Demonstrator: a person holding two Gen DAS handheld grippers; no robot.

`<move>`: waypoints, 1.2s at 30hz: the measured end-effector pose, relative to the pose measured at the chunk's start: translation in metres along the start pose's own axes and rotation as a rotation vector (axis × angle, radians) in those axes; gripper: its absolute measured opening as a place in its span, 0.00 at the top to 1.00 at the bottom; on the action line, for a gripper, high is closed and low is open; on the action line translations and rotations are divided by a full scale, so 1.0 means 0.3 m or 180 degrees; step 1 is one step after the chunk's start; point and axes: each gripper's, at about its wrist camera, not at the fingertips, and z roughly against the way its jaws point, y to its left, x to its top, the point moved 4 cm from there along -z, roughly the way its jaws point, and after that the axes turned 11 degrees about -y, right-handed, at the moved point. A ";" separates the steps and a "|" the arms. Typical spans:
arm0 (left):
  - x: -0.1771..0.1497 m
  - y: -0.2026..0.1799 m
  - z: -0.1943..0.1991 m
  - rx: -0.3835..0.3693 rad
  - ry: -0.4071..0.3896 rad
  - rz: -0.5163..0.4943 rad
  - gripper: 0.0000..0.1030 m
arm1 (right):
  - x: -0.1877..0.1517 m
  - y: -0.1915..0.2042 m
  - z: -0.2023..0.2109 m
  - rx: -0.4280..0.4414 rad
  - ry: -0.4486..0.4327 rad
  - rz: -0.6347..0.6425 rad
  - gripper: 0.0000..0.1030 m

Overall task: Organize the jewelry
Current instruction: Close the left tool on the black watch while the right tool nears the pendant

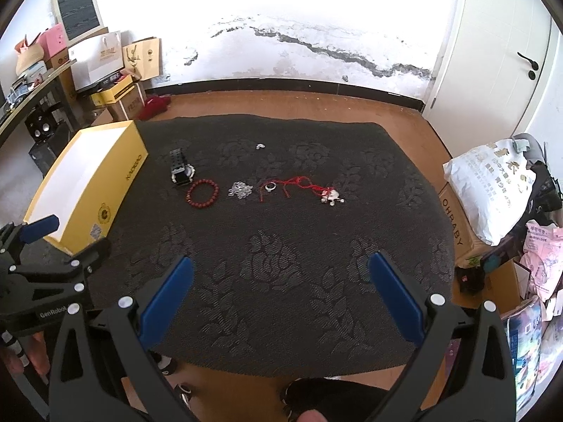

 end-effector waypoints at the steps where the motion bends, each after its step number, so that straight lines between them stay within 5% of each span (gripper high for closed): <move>1: 0.003 -0.002 -0.014 0.0005 0.0004 -0.0008 0.06 | 0.002 -0.004 -0.011 -0.0003 0.0002 -0.0001 0.06; 18: 0.133 0.006 -0.448 0.0045 0.0206 0.0150 0.06 | 0.044 -0.001 -0.423 0.0092 0.0116 -0.0075 0.06; 36: 0.226 0.037 -0.737 0.0071 0.0233 0.0272 0.06 | 0.057 -0.039 -0.756 0.0057 0.0268 -0.0185 0.06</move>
